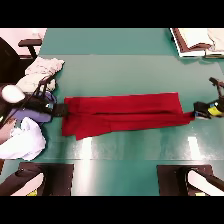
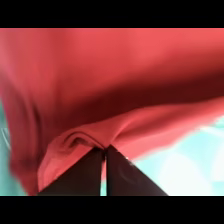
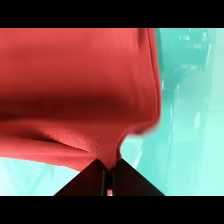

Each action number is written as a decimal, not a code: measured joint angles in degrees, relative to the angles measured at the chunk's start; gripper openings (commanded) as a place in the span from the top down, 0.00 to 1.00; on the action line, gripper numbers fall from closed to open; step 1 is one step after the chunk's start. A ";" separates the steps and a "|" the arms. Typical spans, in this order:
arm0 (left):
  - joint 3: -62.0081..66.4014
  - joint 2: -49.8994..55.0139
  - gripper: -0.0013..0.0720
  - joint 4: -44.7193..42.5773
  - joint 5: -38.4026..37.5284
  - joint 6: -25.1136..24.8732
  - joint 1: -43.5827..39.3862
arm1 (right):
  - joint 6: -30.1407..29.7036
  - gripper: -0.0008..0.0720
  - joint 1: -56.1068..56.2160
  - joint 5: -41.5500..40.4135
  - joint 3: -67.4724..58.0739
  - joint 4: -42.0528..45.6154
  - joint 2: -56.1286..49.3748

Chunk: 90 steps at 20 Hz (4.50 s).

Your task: Fold the shirts.

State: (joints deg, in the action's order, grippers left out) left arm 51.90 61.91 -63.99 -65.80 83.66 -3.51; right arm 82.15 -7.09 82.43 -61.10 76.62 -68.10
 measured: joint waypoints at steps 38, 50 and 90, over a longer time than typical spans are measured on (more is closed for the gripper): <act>33.73 39.87 0.95 13.29 15.67 2.80 -26.47 | -11.67 0.97 2.69 -0.13 -21.81 -27.47 -12.66; 38.10 45.97 0.95 13.55 15.52 4.59 -30.36 | -5.40 0.97 23.91 -1.44 -34.16 -27.58 -6.99; 38.62 6.23 0.95 -4.83 -0.33 2.89 7.19 | -7.39 0.48 33.77 -14.45 -20.28 -37.42 -37.75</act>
State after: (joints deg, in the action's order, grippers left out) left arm 90.52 68.14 -68.82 -66.13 86.54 3.68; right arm 74.76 26.68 67.99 -81.38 39.20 -105.84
